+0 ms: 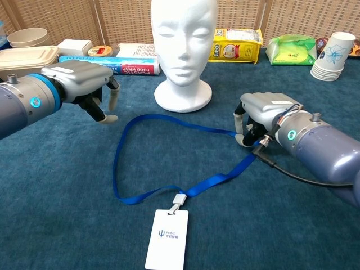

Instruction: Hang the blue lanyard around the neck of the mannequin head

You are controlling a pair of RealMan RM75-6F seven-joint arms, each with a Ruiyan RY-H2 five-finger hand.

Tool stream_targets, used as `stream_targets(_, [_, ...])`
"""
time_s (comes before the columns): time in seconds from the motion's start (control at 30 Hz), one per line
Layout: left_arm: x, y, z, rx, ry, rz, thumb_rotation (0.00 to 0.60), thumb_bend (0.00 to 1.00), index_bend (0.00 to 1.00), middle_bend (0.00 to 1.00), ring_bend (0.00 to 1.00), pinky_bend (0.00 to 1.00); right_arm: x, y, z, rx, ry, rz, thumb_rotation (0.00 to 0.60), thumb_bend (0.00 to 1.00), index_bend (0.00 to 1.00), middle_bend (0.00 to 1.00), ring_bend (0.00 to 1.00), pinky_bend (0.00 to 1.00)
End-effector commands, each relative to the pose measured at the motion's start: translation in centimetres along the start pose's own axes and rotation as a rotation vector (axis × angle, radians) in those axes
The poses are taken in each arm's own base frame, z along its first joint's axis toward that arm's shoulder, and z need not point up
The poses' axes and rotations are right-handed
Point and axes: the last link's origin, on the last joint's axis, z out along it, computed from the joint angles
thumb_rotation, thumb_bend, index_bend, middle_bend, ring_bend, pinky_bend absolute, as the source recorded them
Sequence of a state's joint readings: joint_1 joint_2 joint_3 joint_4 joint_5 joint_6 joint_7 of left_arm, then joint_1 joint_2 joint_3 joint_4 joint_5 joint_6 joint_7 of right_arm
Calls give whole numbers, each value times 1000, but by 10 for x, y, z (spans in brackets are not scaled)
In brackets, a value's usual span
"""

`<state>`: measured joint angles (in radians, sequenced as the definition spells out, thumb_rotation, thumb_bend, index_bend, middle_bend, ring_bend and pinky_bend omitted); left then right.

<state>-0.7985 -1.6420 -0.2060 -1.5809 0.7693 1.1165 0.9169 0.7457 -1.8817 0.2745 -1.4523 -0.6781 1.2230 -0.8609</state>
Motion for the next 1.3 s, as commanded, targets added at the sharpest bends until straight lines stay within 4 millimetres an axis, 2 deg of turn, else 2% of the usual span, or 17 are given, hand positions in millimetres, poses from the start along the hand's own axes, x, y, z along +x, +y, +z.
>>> stream_targets(0.03, [-2,5,4,1,-10,-15,511,290,537,1000,1000,1000,0,1,1,-2,-1,1,553,511,596,916,1000,1000])
stream_targets(0.7, [-12,29,31,24,-51,-29,513,288,538,1000,1000,1000,-3,5,6,-8,-11,5,550,513,596,916,1000,1000])
stream_targets(1.3, [-19,31,38,52,-76,-26,510,288,537,1000,1000,1000,-5,7,6,-10,-19,12,554,513,596,916,1000,1000])
